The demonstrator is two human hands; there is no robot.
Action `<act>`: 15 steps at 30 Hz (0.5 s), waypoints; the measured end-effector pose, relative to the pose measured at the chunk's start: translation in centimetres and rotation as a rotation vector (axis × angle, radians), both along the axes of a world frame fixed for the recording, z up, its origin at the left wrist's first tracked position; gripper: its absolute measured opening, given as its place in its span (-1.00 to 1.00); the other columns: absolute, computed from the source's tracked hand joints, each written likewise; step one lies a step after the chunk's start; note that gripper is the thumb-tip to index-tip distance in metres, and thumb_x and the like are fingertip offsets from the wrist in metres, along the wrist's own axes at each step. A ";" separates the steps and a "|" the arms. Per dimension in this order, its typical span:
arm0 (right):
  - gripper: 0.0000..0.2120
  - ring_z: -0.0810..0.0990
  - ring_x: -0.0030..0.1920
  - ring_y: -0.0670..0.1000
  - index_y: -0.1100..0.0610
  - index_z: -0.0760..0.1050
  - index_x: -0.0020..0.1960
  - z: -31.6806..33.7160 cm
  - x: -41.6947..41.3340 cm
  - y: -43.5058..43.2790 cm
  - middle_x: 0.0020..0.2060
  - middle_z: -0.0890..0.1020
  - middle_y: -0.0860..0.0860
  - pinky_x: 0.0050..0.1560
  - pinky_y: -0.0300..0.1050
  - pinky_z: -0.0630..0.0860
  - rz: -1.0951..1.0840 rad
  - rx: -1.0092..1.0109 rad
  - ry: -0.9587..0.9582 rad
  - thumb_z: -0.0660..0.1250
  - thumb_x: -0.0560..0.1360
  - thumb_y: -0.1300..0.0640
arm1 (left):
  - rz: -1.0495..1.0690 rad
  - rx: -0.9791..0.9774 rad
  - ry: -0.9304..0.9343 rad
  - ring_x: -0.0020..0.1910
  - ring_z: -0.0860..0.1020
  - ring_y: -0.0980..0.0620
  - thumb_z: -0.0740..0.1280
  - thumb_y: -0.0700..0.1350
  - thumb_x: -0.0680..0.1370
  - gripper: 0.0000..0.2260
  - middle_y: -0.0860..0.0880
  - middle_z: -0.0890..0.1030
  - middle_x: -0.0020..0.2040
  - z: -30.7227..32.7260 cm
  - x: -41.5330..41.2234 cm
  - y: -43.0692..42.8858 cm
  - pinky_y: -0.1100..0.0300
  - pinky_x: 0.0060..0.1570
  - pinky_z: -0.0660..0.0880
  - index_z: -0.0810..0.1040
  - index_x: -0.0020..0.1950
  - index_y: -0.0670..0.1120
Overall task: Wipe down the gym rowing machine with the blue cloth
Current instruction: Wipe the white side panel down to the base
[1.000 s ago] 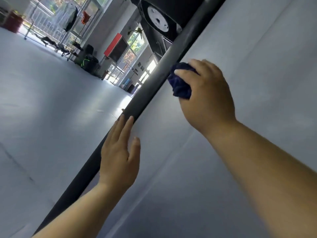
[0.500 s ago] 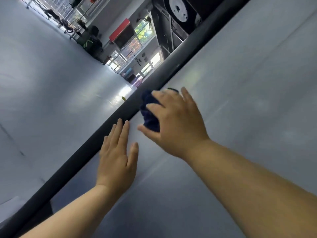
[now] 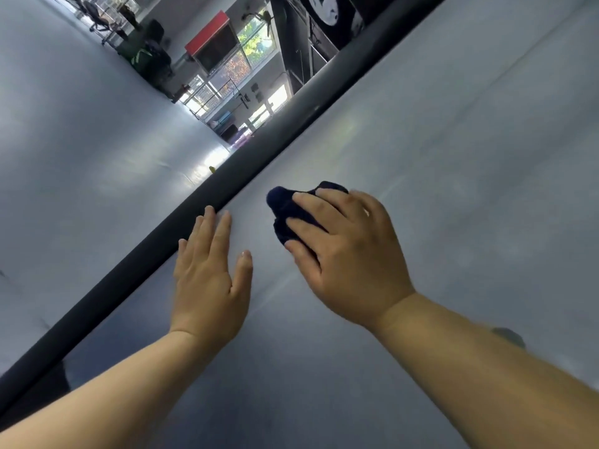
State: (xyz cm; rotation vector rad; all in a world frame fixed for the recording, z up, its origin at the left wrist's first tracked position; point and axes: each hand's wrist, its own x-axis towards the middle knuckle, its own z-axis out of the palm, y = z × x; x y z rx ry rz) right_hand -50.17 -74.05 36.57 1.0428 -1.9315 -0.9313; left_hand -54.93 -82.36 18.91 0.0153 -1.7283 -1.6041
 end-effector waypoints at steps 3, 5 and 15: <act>-0.76 0.55 0.19 0.16 0.10 0.63 0.14 3.8 -0.3 0.8 0.19 0.61 0.05 0.24 0.16 0.42 0.050 -0.174 0.190 0.29 0.53 0.12 | -0.033 -0.079 0.088 0.53 -0.22 0.28 -0.11 0.23 0.58 -0.41 0.14 -0.09 0.58 0.8 1.3 0.7 0.25 0.50 -0.29 0.01 0.60 0.09; -0.71 0.52 0.21 0.18 0.10 0.59 0.22 5.8 0.1 1.1 0.21 0.60 0.05 0.21 0.15 0.44 0.059 -0.404 0.272 0.29 0.53 0.16 | -0.060 -0.146 0.147 0.53 -0.24 0.29 -0.09 0.22 0.60 -0.46 0.17 -0.11 0.58 1.2 2.3 1.4 0.24 0.50 -0.28 -0.04 0.57 0.15; -0.69 0.52 0.22 0.26 0.20 0.58 0.27 7.1 3.2 8.3 0.26 0.58 0.16 0.28 0.06 0.37 0.106 -0.388 0.252 0.26 0.56 0.21 | -0.052 -0.278 0.171 0.56 -0.27 0.11 -0.09 0.19 0.62 -0.46 0.09 -0.21 0.60 1.6 3.2 3.1 0.19 0.49 -0.34 -0.13 0.58 0.14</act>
